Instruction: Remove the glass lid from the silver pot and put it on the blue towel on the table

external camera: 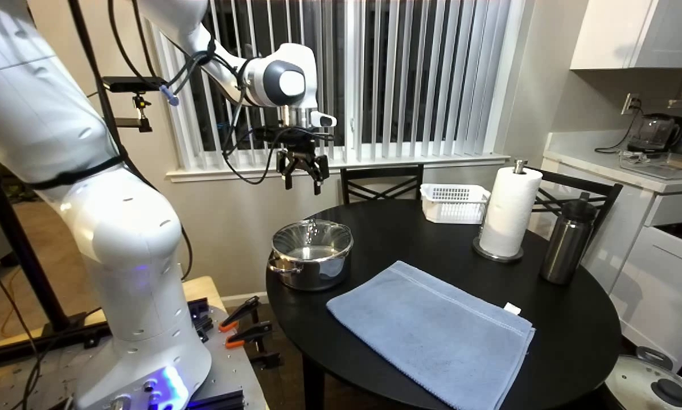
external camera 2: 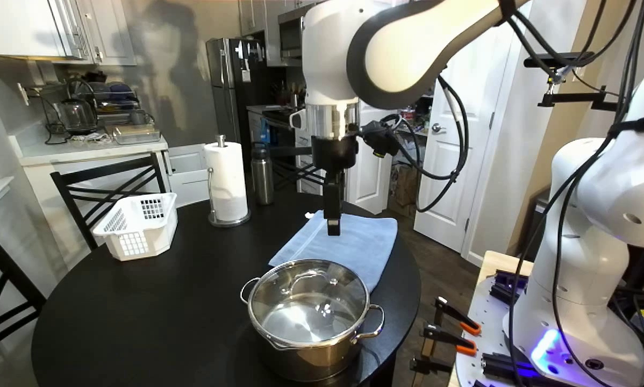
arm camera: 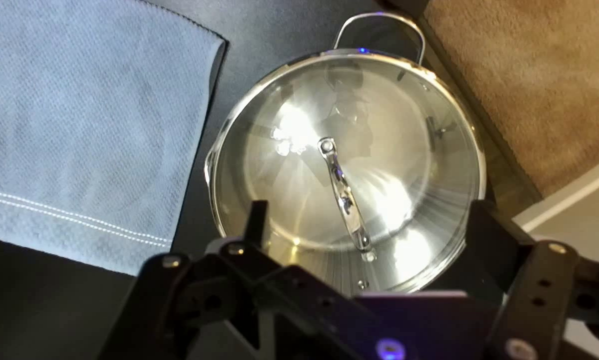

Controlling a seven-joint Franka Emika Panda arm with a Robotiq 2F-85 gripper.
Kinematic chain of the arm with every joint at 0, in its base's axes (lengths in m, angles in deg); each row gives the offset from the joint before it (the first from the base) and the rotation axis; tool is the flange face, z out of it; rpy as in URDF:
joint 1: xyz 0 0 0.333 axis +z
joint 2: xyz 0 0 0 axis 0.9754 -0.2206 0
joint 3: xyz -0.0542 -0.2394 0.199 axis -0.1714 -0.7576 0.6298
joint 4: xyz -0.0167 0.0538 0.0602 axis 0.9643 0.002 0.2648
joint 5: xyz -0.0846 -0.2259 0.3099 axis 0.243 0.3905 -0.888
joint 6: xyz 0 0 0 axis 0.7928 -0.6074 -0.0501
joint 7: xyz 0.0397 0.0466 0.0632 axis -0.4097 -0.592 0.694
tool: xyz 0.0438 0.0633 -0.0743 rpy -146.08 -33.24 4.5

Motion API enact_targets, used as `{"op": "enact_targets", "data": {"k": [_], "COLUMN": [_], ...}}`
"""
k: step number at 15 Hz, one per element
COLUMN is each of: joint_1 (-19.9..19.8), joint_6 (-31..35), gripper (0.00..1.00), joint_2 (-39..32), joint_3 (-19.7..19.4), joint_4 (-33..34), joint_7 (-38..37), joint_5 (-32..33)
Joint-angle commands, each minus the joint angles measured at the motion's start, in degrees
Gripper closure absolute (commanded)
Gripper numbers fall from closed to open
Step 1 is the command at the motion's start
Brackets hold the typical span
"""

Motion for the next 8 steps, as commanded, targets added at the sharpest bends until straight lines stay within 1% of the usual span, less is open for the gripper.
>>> {"op": "enact_targets", "data": {"k": [1, 8], "joint_1": [0.1, 0.03], "joint_6": [0.02, 0.04], "gripper": [0.0, 0.0], "joint_2": [-1.21, -0.77], "joint_3": [0.23, -0.01], "joint_4": [0.31, 0.47], "joint_7": [-0.12, -0.12], "joint_5": [0.29, 0.27]}}
